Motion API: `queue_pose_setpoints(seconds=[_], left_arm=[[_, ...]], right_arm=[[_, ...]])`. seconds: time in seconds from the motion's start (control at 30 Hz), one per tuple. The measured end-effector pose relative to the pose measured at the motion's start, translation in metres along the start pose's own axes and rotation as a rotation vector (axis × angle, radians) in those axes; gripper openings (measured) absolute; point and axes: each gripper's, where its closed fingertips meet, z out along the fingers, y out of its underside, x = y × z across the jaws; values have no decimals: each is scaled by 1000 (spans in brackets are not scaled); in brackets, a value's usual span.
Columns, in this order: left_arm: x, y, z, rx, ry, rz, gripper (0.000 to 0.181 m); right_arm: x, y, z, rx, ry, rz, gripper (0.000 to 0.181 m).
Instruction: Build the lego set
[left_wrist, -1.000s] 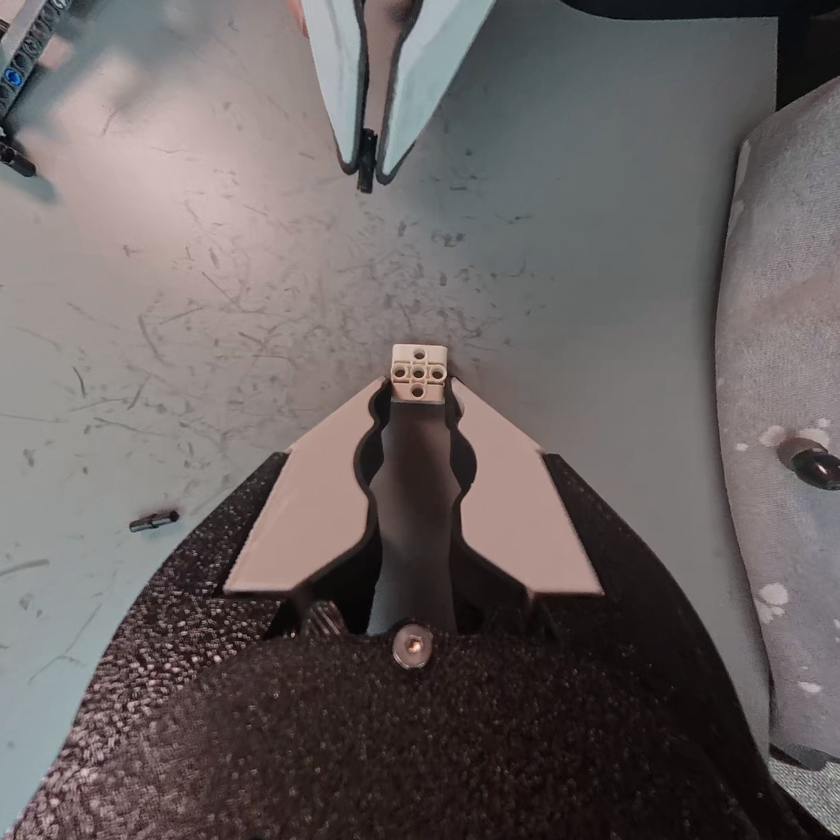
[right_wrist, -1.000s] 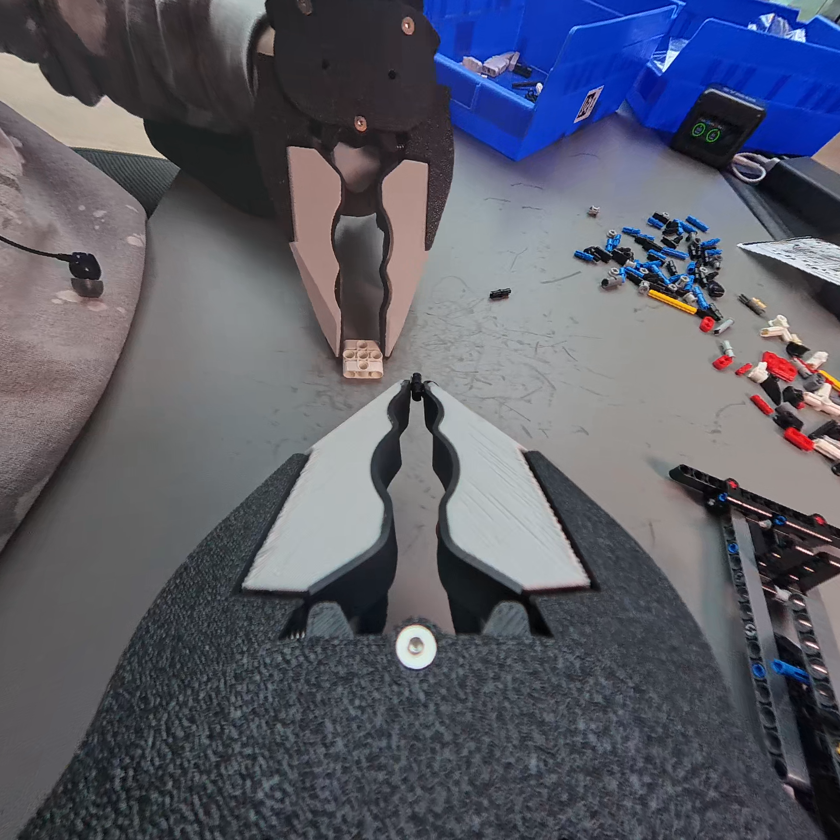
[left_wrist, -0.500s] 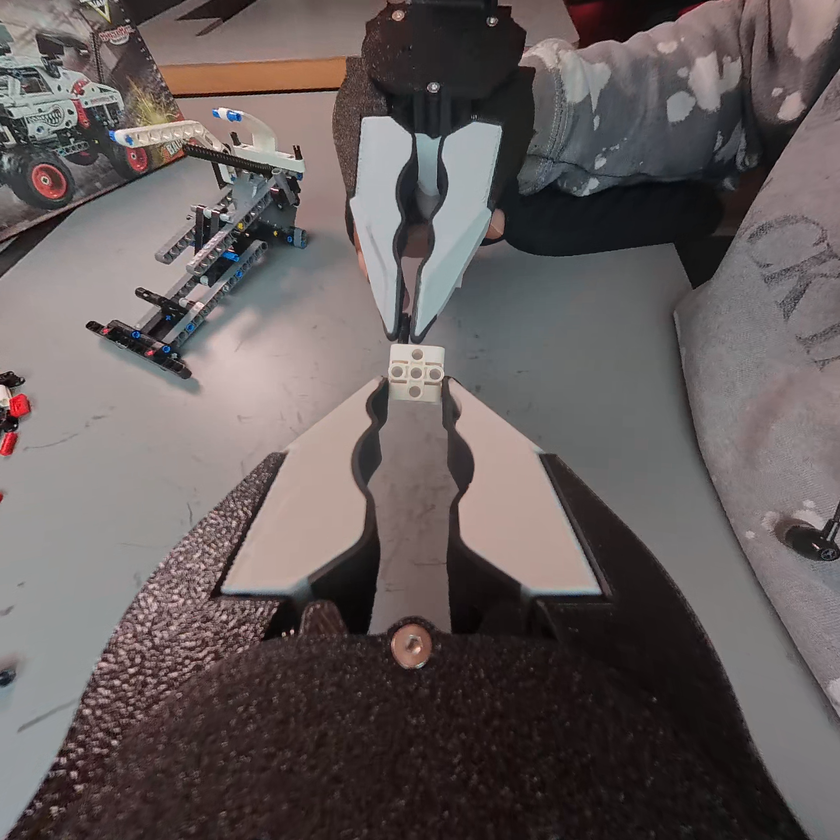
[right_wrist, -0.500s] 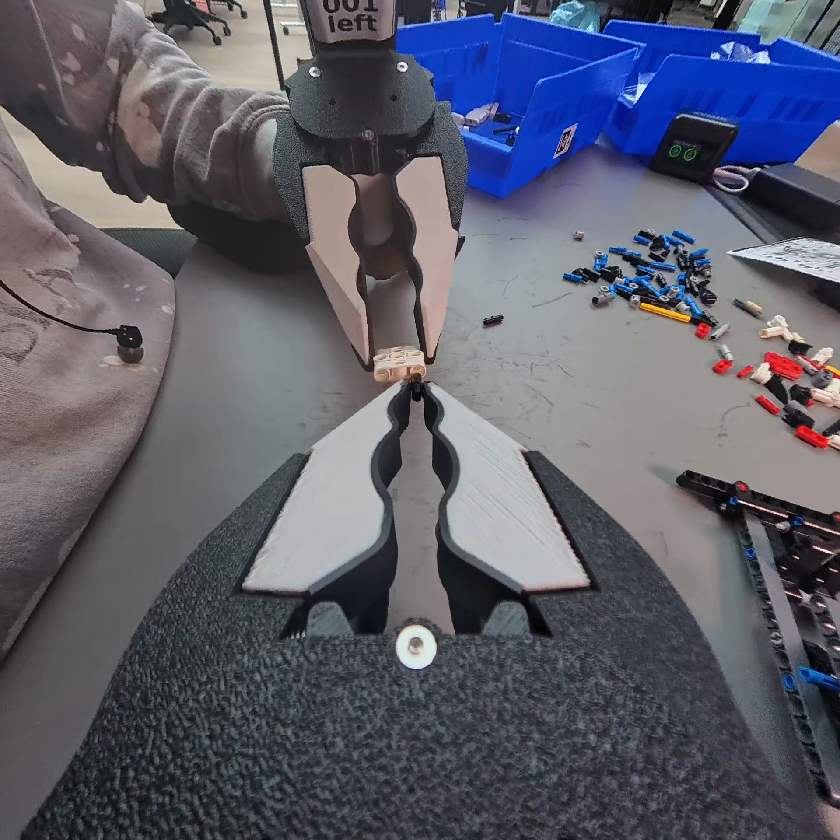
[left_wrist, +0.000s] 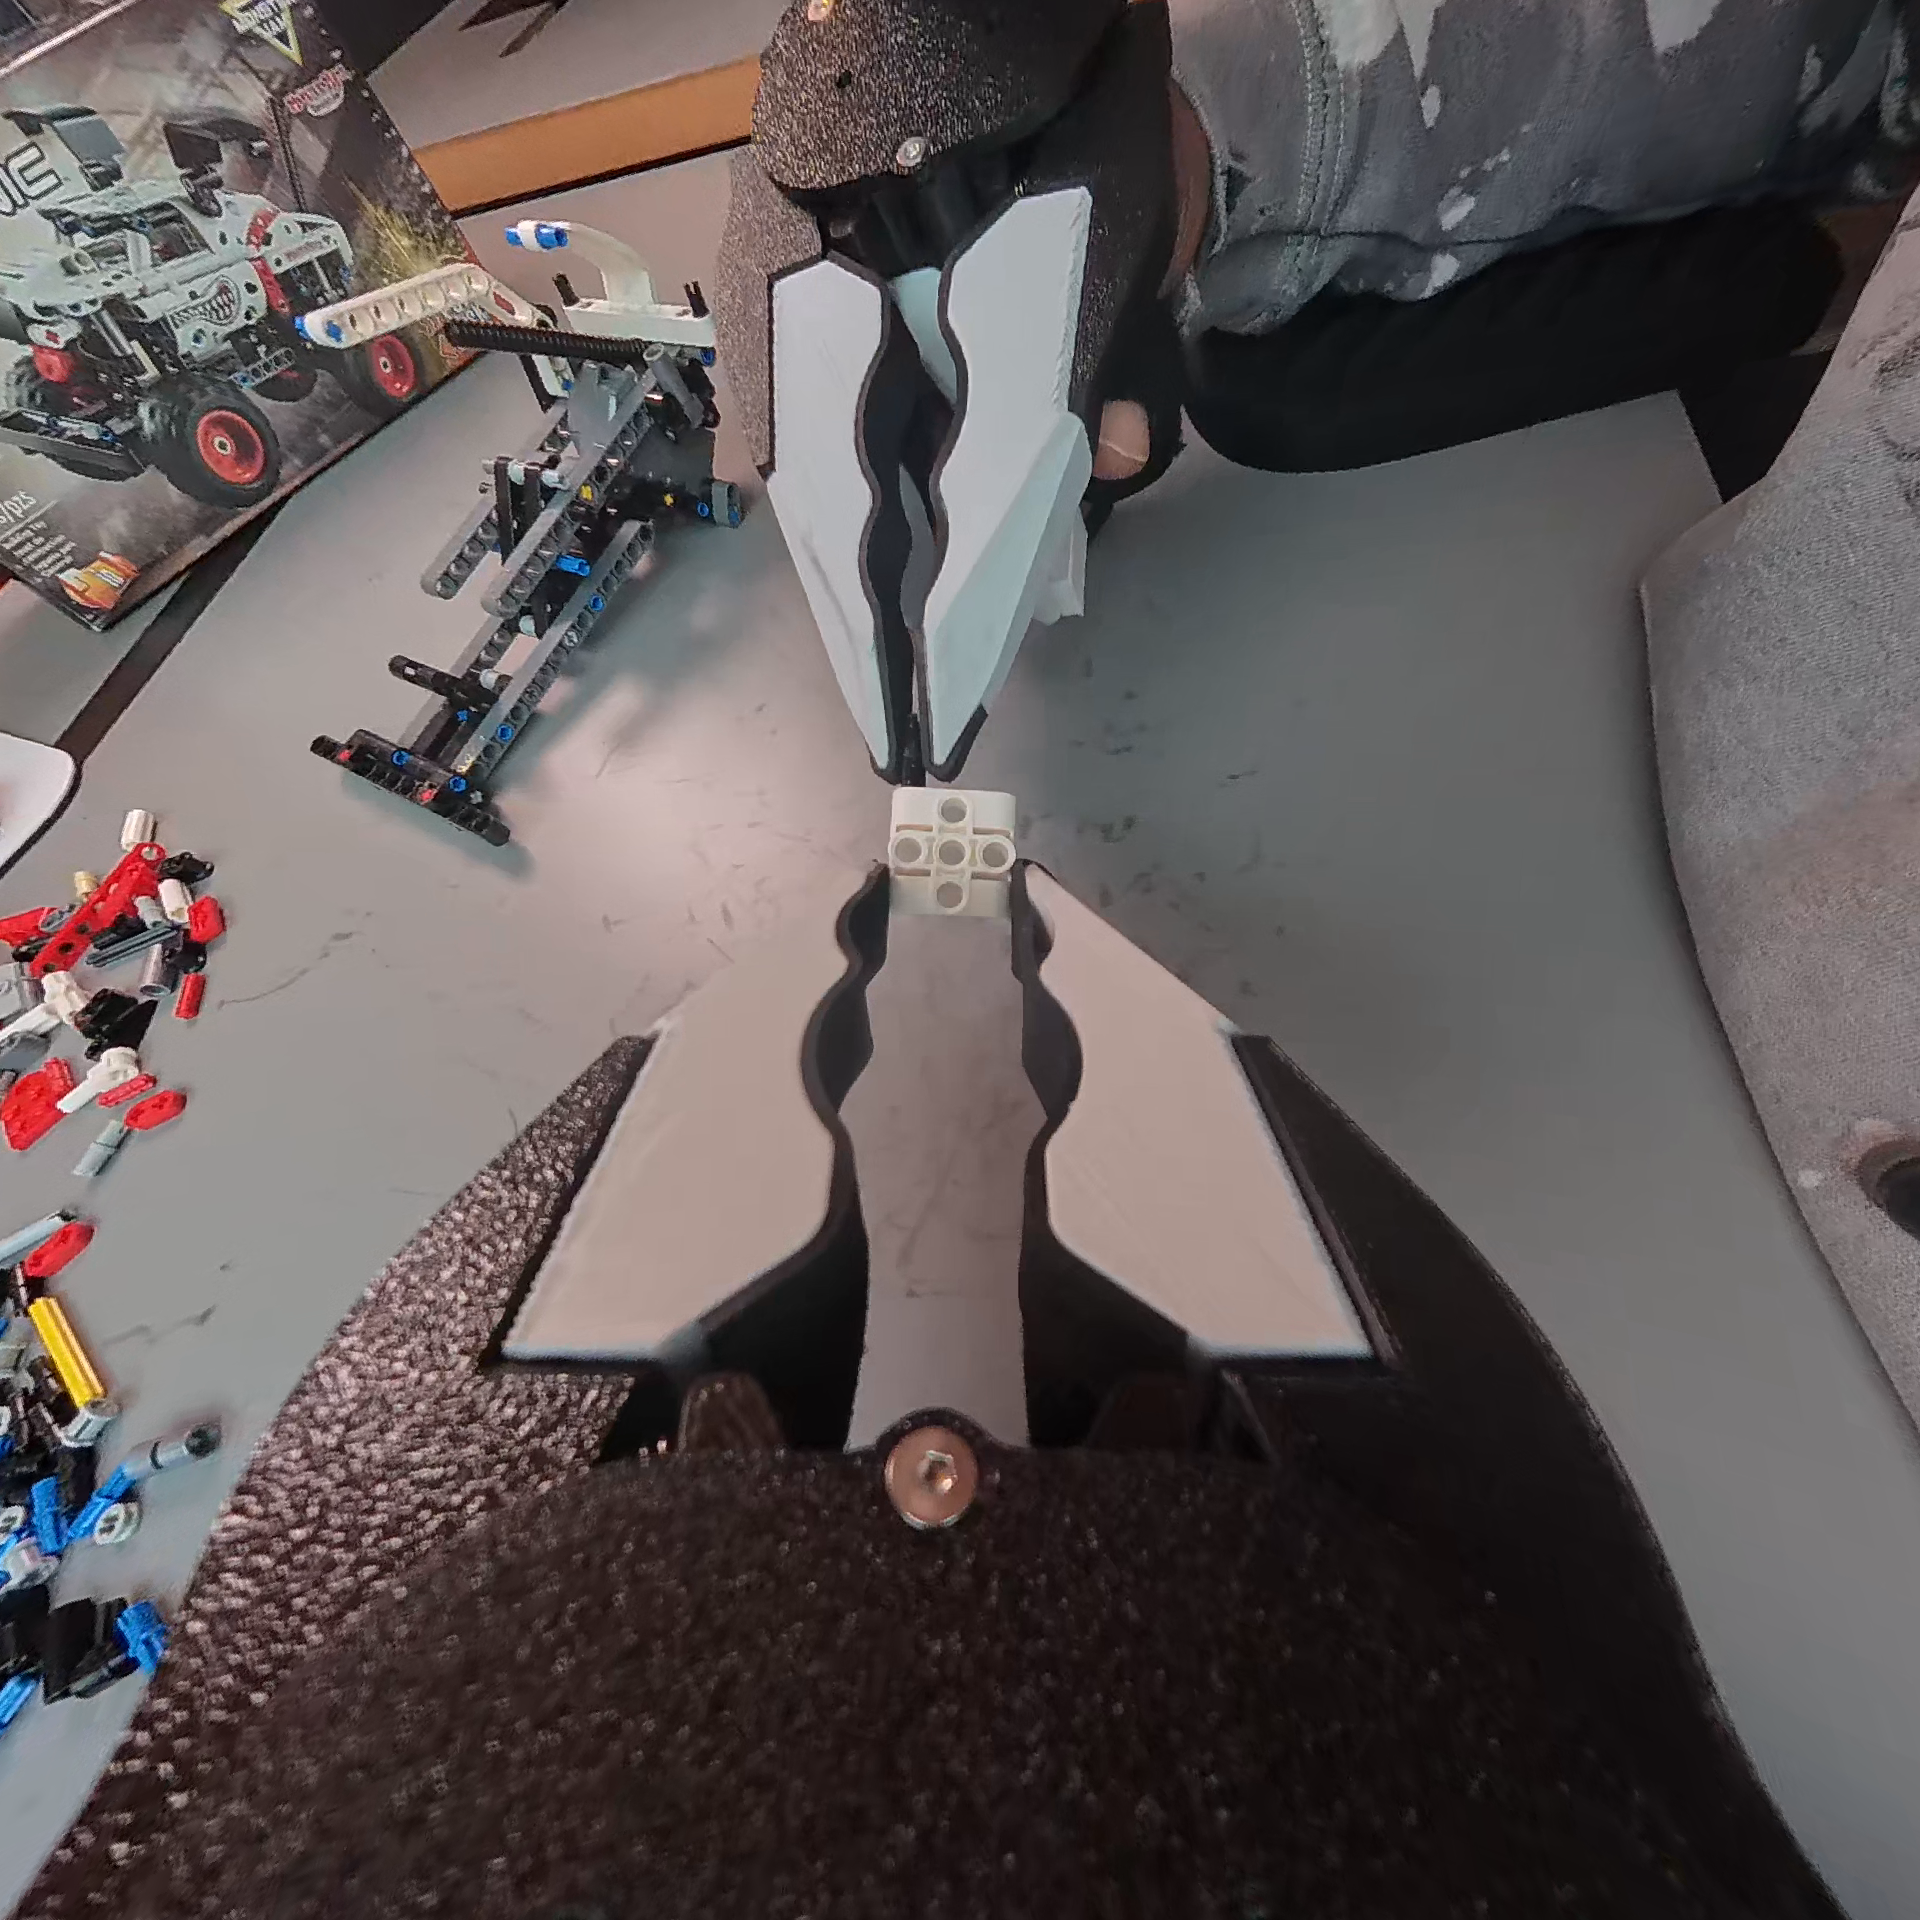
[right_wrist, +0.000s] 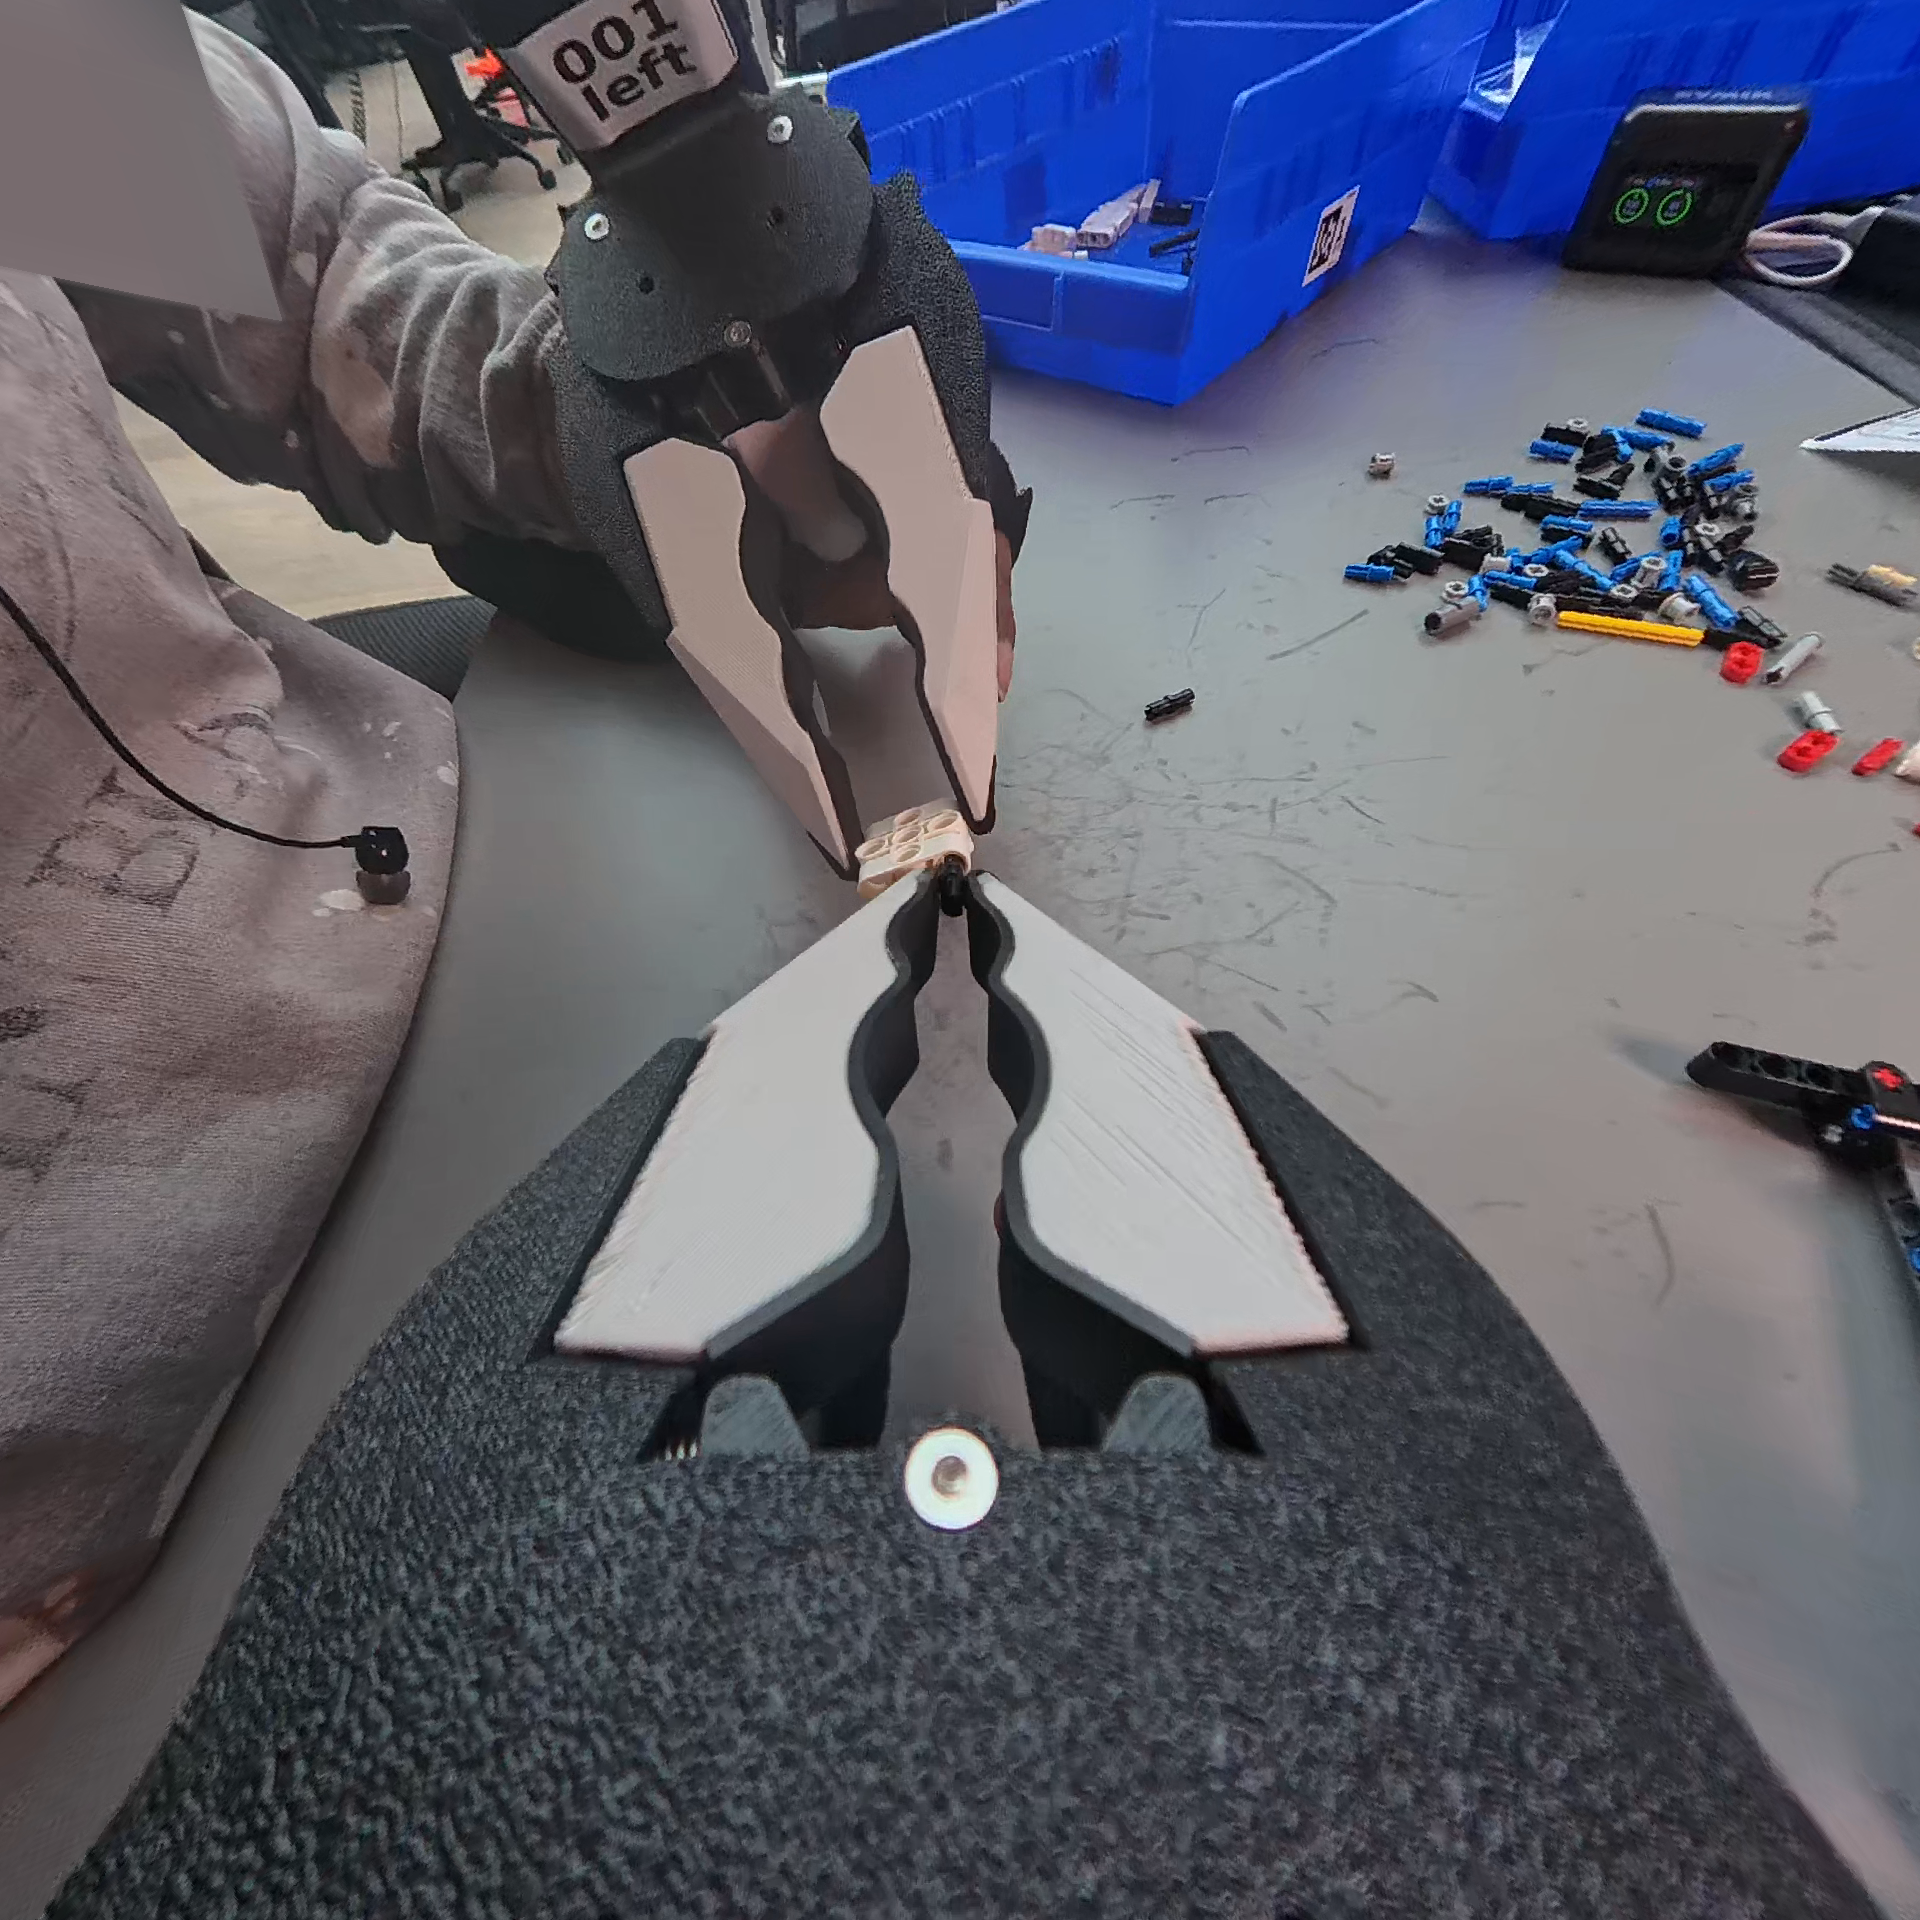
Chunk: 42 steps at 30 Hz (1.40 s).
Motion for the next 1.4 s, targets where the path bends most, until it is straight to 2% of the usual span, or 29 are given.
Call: queue_pose_setpoints(seconds=[0.13, 0.27, 0.4, 0.53, 0.73, 0.8, 0.93, 1.03, 1.17, 1.27, 1.4], left_arm=[[3, 0, 0, -5, -14, 46, 23], [0, -3, -1, 26, -45, 20, 23], [-8, -20, -10, 121, -94, -1, 23], [-12, -24, -13, 125, -129, 47, 23], [-7, -5, -6, -51, -182, 305, 23], [-6, 4, -1, -144, -205, 441, 23], [5, 23, 9, -255, -170, 579, 23], [10, 31, 12, -277, -146, 588, 23], [13, 25, 11, -211, -112, 486, 23], [18, 28, 13, -226, -92, 564, 23], [27, 24, 10, -146, -11, 449, 23]], right_arm=[[-3, 1, 0, -11, -17, 9, 4], [-1, 0, 0, 3, -11, 44, 4], [0, -19, -6, 124, -49, 145, 4], [0, -29, -7, 197, -83, 236, 4], [-1, -9, 1, 16, -52, 200, 4], [0, 1, 3, -65, -27, 181, 4], [-4, 27, 9, -199, -41, 210, 3], [-6, 38, 13, -259, -40, 225, 3], [-5, 37, 14, -233, -54, 295, 3], [-10, 42, 13, -272, -80, 268, 3], [-19, 41, 12, -276, -134, 229, 3]])
